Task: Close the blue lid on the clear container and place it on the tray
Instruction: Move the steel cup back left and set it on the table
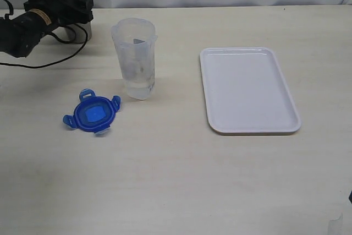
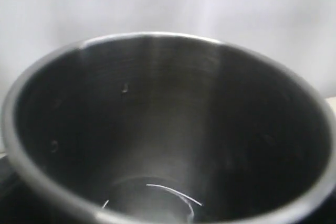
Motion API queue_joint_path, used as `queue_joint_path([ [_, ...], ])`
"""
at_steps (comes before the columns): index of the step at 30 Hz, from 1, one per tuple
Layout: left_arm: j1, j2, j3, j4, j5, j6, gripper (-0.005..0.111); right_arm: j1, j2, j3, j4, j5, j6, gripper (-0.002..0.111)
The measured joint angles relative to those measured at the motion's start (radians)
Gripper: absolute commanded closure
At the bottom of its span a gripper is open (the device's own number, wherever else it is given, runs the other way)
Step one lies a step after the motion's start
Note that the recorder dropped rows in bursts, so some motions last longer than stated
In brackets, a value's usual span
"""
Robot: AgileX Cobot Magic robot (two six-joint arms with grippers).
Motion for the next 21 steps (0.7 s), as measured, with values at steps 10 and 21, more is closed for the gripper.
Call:
queue_joint_path([
  [10,0.000,0.008,0.000,0.007,-0.059,-0.023,0.107,0.000,0.000,0.000,0.000,0.000,0.000,0.104],
  [21,0.000,0.008,0.000,0.007,-0.057,-0.024,0.103,0.000,0.000,0.000,0.000,0.000,0.000,0.104],
])
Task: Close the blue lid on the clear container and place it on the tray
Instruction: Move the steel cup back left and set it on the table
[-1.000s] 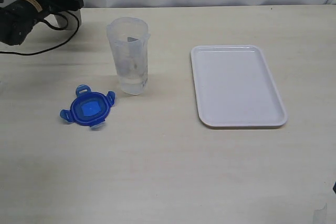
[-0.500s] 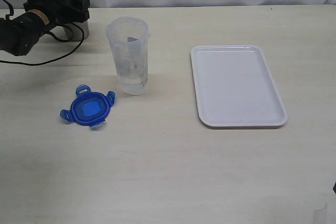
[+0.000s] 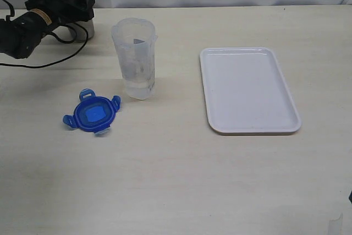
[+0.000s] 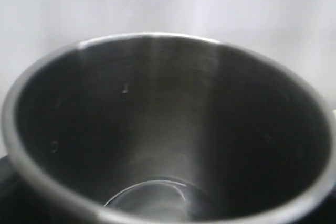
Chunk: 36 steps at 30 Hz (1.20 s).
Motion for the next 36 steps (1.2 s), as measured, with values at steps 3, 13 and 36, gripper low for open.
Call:
queue_joint_path([
  [3,0.000,0.000,0.000,0.000,0.019,0.000,0.091,0.000,0.000,0.000,0.000,0.000,0.000,0.104],
  [13,0.000,0.000,-0.002,0.000,0.038,0.000,0.030,0.000,0.000,0.000,0.000,0.000,0.000,0.104],
  [36,0.000,0.000,-0.009,0.000,0.189,0.000,0.002,0.000,0.000,0.000,0.000,0.000,0.000,0.104],
])
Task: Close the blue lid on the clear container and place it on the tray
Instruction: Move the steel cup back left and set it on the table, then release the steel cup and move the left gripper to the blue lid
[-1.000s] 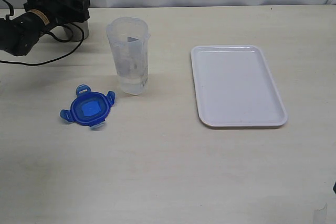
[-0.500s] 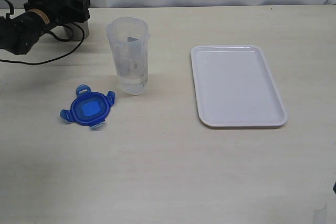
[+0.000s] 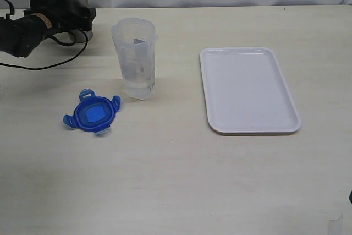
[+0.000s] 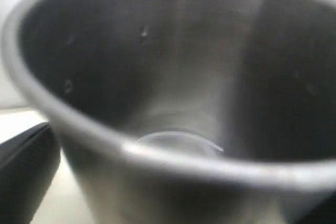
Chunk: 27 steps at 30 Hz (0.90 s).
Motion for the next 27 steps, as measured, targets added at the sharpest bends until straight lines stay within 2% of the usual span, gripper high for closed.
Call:
queue_joint_path([
  [8,0.000,-0.007,0.018,0.000,0.048,0.000,0.002,0.000,0.000,0.000,0.000,0.000,0.000,0.104],
  [15,0.000,-0.081,0.145,0.000,-0.050,0.000,0.002,0.000,0.000,0.000,0.000,0.000,0.000,0.104],
  [27,0.000,-0.344,0.399,-0.058,-0.065,0.000,0.002,0.000,0.000,0.000,0.000,0.000,0.000,0.104],
])
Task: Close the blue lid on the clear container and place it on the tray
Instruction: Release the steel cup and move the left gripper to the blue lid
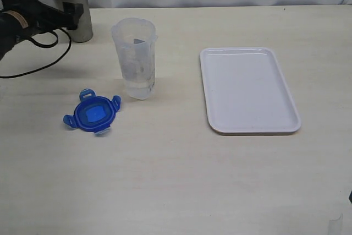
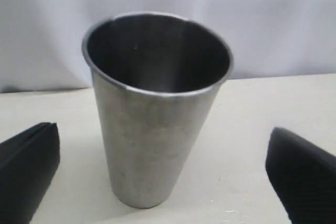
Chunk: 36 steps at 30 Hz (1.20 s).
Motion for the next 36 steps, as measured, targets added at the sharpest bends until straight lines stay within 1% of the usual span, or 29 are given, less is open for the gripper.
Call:
queue_joint_path([
  [4,0.000,-0.133,0.096,-0.019,0.002,0.008,0.002,0.000,0.000,0.000,0.000,0.000,0.000,0.104],
  [6,0.000,-0.194,0.135,-0.021,0.027,0.011,0.002,0.000,0.000,0.000,0.000,0.000,0.000,0.104],
  [8,0.000,-0.256,0.153,-0.021,0.096,0.015,0.002,0.000,0.000,0.000,0.000,0.000,0.000,0.104],
  [11,0.000,-0.349,0.157,-0.021,0.253,0.015,0.002,0.000,0.000,0.000,0.000,0.000,0.000,0.104],
  [15,0.000,-0.449,0.098,-0.021,0.538,0.015,0.002,0.000,0.000,0.000,0.000,0.000,0.000,0.104],
  [16,0.000,-0.468,0.042,-0.021,0.702,0.017,0.002,0.000,0.000,0.000,0.000,0.000,0.000,0.104],
  [17,0.000,-0.470,0.007,-0.021,0.801,0.017,0.002,0.000,0.000,0.000,0.000,0.000,0.000,0.104],
  [18,0.000,-0.468,-0.054,-0.030,1.002,0.026,0.002,0.000,0.000,0.000,0.000,0.000,0.000,0.104],
  [19,0.000,-0.464,-0.085,-0.040,1.096,0.040,0.002,0.000,0.000,0.000,0.000,0.000,0.000,0.104],
  [20,0.000,-0.446,-0.133,-0.072,1.249,0.087,0.002,0.000,0.000,0.000,0.000,0.000,0.000,0.104],
  [21,0.000,-0.436,-0.153,-0.100,1.321,0.128,0.002,0.000,0.000,0.000,0.000,0.000,0.000,0.104],
  [22,0.000,-0.413,-0.173,-0.179,1.432,0.226,0.002,0.000,0.000,0.000,0.000,0.000,0.000,0.104],
  [25,0.000,-0.379,-0.180,-0.301,1.511,0.359,0.002,0.000,0.000,0.000,0.000,0.000,0.000,0.104],
  [26,0.000,-0.360,-0.180,-0.363,1.519,0.395,0.002,0.000,0.000,0.000,0.000,0.000,0.000,0.104],
  [27,0.000,-0.353,-0.180,-0.388,1.519,0.404,0.002,0.000,0.000,0.000,0.000,0.000,0.000,0.104],
  [29,0.000,-0.339,-0.168,-0.434,1.482,0.427,0.002,0.000,0.000,0.000,0.000,0.000,0.000,0.104],
  [32,0.000,-0.320,-0.098,-0.454,1.399,0.438,0.002,0.000,0.000,0.000,0.000,0.000,0.000,0.104],
  [34,0.000,-0.305,-0.078,-0.461,1.375,0.438,0.002,0.000,0.000,0.000,0.000,0.000,0.000,0.104],
  [36,-0.018,-0.273,-0.067,-0.461,1.368,0.438,0.002,0.000,0.000,0.000,0.000,0.000,0.000,0.104],
])
